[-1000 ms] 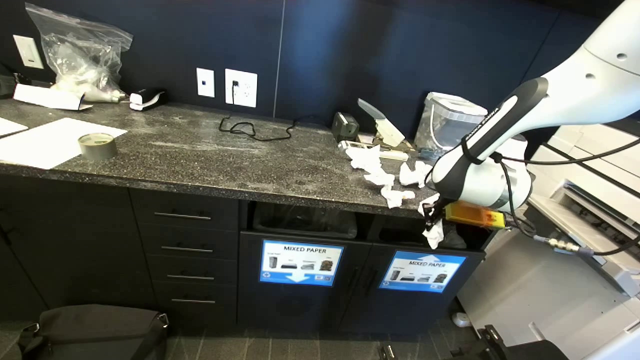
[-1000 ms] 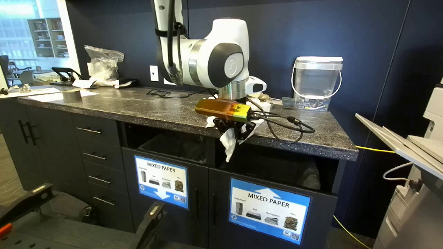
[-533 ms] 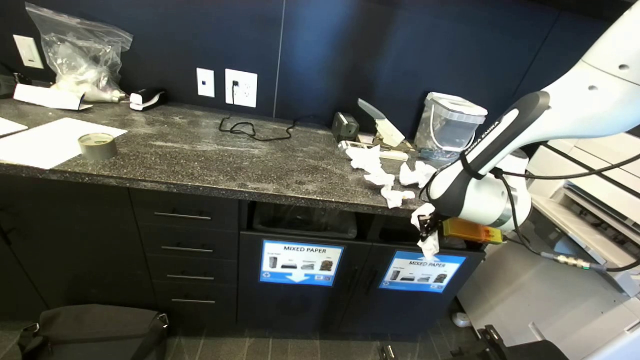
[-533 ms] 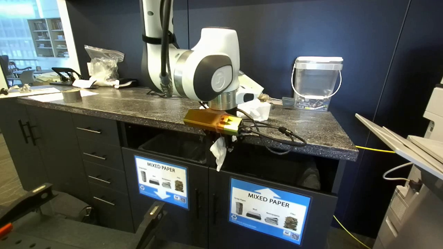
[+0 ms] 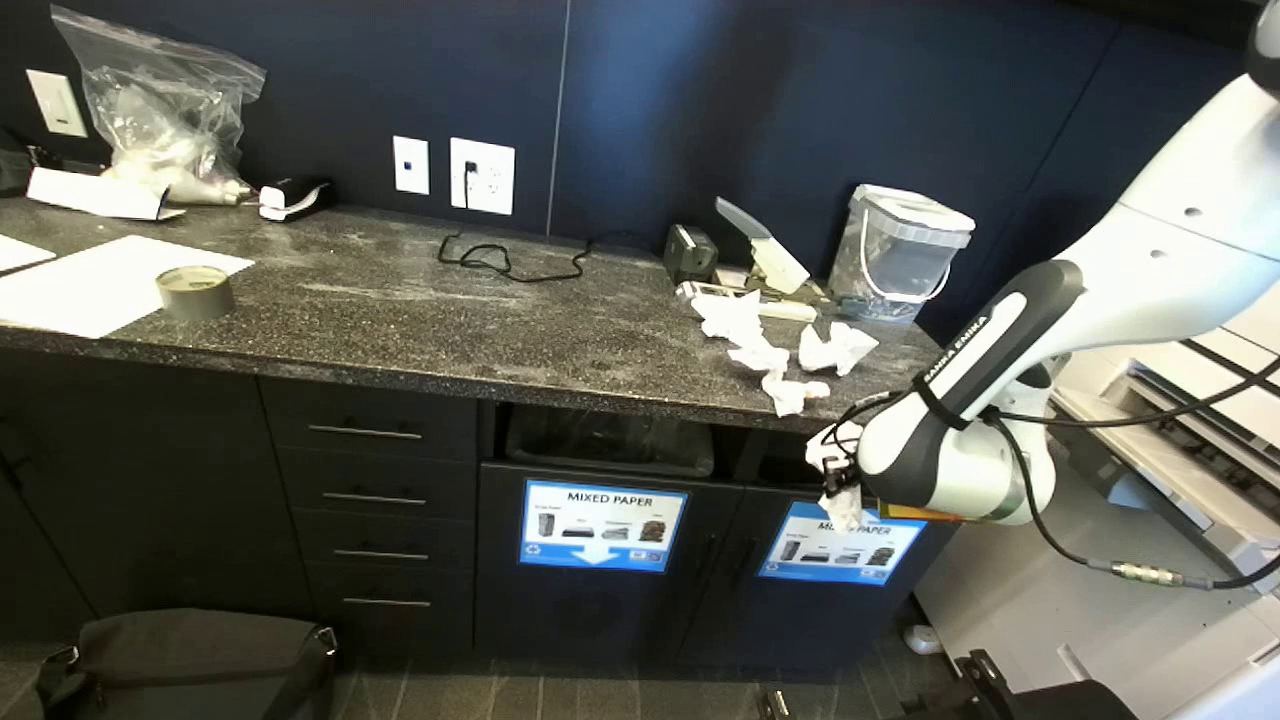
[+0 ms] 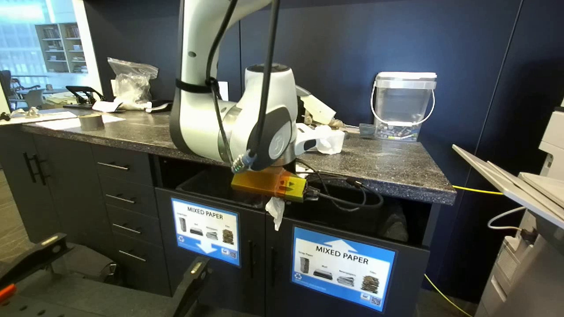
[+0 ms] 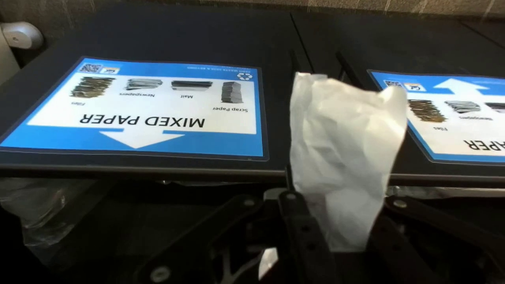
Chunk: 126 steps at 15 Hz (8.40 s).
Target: Remove all the paper trash from the base top and put them in the mixed paper bin on the right
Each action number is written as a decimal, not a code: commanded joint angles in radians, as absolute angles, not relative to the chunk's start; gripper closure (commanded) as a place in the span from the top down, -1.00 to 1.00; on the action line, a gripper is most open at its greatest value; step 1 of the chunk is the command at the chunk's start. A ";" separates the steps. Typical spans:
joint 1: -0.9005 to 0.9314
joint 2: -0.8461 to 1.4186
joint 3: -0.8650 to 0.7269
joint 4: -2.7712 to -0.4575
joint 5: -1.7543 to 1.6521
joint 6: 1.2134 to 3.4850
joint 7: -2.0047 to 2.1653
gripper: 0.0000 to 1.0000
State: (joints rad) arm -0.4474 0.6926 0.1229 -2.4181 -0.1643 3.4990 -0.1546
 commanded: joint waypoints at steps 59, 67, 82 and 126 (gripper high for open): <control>-0.204 1.452 -0.098 -1.537 -0.099 3.986 -0.052 0.28; -0.184 1.373 -0.120 -1.651 -0.088 3.998 -0.069 1.00; -0.177 0.918 -0.164 -2.208 -0.242 3.785 -0.109 1.00; -0.510 0.656 0.448 -1.979 0.117 3.004 -1.222 1.00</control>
